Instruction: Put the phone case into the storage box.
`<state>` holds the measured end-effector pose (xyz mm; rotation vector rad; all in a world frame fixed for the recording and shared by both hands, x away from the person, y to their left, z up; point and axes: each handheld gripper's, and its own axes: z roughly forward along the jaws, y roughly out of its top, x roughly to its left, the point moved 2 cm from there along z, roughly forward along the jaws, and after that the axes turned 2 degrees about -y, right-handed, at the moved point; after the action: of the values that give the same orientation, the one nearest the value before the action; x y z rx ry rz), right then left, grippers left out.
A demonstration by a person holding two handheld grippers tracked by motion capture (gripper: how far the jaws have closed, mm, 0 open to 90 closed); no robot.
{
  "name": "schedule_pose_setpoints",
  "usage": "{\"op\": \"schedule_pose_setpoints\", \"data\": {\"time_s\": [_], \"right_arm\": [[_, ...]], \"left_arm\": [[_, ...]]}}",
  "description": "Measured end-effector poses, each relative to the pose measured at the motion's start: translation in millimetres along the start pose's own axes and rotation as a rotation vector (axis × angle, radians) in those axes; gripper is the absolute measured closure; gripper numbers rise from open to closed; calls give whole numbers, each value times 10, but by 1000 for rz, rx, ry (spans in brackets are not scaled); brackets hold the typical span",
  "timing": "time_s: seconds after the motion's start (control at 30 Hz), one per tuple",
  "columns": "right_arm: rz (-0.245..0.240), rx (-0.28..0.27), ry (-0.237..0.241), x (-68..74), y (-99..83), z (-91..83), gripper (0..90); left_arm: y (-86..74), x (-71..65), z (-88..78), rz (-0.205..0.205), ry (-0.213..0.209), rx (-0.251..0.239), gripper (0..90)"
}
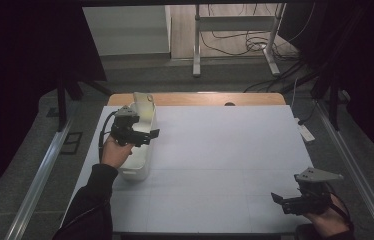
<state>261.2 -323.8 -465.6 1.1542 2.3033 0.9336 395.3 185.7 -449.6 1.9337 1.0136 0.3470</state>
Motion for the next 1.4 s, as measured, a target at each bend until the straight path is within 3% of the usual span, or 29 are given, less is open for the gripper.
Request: {"op": "schedule_pose_setpoints", "data": {"time_s": [0.7,1.4], "right_arm": [[53,-7,-53,-39,-4,-11,0],[50,-1,-58,-34,-2,-4,0]], "left_arm": [[-97,-155,-145,32,10,-17,0],[-228,-388,-261,84,6,-13,0]]}}
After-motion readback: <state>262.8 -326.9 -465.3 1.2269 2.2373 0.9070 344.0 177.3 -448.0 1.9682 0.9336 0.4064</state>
